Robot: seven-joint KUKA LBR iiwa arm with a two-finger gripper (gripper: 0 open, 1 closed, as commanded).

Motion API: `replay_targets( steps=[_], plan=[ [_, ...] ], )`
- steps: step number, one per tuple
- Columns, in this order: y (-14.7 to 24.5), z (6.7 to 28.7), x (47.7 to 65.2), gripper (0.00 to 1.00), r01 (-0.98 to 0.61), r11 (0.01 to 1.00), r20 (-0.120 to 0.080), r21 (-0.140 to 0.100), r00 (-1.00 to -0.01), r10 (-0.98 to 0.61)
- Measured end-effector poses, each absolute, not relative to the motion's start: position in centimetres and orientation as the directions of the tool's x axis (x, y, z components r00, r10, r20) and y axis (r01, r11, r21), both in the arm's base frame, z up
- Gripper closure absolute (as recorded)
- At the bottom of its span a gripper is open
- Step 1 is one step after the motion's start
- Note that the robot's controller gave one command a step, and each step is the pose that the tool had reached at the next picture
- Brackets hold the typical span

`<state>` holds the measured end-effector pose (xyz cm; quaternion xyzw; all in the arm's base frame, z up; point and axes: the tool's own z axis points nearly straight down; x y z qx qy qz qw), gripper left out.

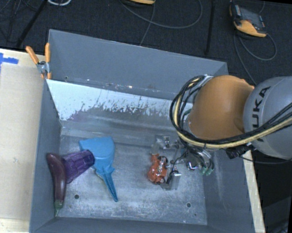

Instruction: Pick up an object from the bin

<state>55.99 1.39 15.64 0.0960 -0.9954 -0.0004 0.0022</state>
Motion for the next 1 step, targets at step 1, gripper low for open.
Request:
replay_targets(
  steps=[1],
  plan=[
    [0.36,12.17,57.86,0.0,-0.262,0.965,-0.005,-0.001,-0.965,-0.262]
  ],
)
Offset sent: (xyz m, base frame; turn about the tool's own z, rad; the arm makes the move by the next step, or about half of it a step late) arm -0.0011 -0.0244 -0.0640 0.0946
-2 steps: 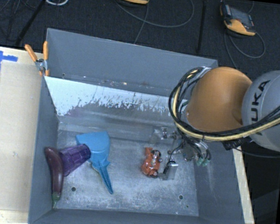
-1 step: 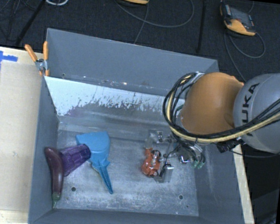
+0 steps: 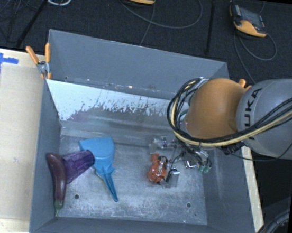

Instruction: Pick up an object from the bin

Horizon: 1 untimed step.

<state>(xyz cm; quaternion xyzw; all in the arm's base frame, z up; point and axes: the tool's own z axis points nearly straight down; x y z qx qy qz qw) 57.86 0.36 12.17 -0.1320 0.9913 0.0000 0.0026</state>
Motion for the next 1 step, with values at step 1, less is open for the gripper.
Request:
replay_targets(
  steps=[1],
  plan=[
    [-1.0,9.24,55.9,1.0,-0.097,0.995,0.001,0.001,-0.995,-0.097]
  ],
)
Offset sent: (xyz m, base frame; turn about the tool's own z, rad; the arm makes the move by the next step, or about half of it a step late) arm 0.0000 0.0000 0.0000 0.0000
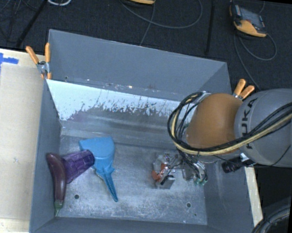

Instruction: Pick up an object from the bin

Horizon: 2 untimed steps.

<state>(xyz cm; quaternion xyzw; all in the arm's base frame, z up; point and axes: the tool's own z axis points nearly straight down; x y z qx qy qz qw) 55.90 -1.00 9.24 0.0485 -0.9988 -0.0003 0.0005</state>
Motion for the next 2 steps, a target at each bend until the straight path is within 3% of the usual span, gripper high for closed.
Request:
replay_targets(
  steps=[1,2],
  plan=[
    [-1.0,9.2,55.9,1.0,-0.097,0.995,0.001,0.001,-0.995,-0.097],
    [-2.5,21.4,57.3,1.0,-0.067,0.998,-0.002,0.0,-0.998,-0.067]
  ],
)
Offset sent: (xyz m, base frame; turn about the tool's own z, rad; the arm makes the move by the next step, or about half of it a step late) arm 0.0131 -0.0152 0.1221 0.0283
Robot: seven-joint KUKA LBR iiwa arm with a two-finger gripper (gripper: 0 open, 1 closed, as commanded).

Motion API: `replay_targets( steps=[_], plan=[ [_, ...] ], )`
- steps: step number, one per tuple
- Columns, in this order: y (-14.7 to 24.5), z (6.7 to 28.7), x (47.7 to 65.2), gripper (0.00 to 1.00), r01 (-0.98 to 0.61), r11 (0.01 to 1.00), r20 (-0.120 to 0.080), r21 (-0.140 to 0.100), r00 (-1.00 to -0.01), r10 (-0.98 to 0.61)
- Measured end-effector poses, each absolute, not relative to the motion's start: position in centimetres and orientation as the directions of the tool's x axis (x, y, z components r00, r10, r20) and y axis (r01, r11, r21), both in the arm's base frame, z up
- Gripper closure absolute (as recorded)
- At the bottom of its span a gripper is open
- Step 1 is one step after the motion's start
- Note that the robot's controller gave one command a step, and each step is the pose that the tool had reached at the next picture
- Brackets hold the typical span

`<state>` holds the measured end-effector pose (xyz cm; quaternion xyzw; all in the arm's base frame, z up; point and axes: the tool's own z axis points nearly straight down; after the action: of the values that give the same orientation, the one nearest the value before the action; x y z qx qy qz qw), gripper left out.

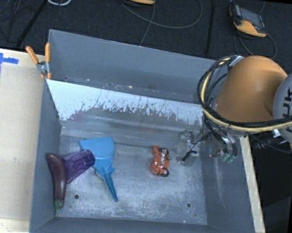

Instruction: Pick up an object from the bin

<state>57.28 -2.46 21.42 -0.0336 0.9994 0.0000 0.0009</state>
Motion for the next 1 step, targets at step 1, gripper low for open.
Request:
replay_targets(
  steps=[1],
  plan=[
    [-2.46,21.42,57.28,0.0,-0.067,0.998,-0.002,0.0,-0.998,-0.067]
  ],
)
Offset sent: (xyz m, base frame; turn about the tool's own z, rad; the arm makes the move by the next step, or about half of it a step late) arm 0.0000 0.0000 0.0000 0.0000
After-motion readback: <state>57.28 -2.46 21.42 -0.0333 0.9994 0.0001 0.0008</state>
